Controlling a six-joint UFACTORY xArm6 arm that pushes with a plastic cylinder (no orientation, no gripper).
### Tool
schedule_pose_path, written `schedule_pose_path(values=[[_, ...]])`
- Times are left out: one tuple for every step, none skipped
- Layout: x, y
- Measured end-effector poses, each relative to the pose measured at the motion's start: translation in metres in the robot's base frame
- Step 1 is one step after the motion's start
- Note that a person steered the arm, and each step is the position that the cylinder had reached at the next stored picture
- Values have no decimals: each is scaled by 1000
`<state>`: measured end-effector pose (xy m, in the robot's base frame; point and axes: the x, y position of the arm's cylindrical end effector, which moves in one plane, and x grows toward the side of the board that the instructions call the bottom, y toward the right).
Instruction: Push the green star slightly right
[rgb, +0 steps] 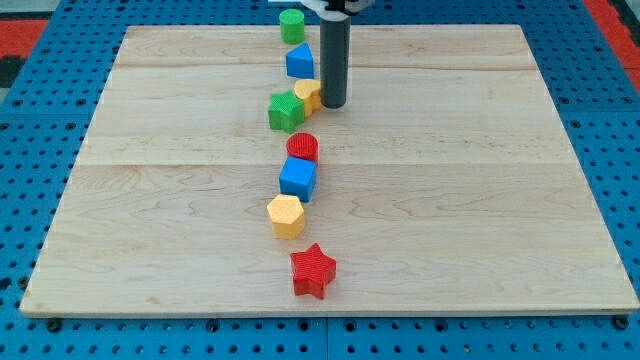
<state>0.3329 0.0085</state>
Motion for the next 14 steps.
schedule_pose_path(values=[[-19,-13],[-23,-13],[-23,-18],[-23,-19],[-22,20],[-43,67],[-92,63],[-122,21],[-123,-13],[-111,-13],[-109,-35],[-102,-48],[-94,-68],[-78,-97]])
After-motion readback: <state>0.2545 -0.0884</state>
